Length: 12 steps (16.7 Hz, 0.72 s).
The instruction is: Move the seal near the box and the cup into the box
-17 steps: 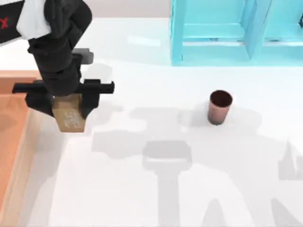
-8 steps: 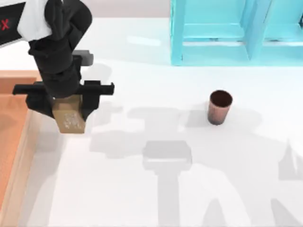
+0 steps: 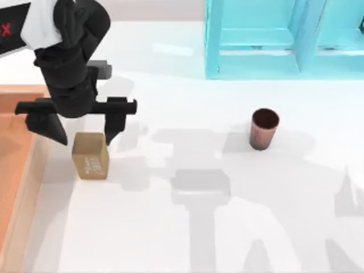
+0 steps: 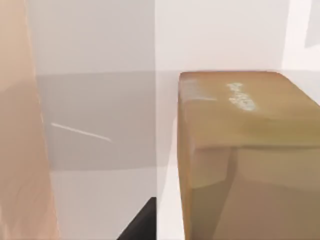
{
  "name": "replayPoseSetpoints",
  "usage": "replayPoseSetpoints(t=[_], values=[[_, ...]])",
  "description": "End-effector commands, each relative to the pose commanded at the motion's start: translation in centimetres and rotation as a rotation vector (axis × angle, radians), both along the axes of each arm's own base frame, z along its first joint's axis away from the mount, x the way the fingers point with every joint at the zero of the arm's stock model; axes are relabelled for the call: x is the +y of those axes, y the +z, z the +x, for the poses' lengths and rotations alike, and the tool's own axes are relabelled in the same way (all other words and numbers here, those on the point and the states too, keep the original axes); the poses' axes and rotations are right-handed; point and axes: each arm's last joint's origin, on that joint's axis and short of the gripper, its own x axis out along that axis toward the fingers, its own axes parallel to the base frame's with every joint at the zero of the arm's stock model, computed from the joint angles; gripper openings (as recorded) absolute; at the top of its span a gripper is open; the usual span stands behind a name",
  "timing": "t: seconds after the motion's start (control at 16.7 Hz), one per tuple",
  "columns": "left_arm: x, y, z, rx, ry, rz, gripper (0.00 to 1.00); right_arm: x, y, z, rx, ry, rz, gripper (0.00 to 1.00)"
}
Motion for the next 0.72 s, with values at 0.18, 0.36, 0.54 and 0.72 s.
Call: replayPoseSetpoints(t=[0.18,0.36,0.54,0.72], values=[[0.0,0.0,0.0,0.0,0.0,0.0,1.0,0.0,0.0,0.0,0.0,0.0,0.0,1.0],[0.0,0.0,0.0,0.0,0.0,0.0,1.0,0.0,0.0,0.0,0.0,0.0,0.0,1.0],[-0.07,0.02,-0.03,0.0,-0.002,0.0,1.0,0.0,0.0,0.0,0.0,0.0,0.0,1.0],[-0.14,0.89,0.2,0.003,0.0,-0.001,1.0,0.0,0.0,0.0,0.0,0.0,0.0,1.0]])
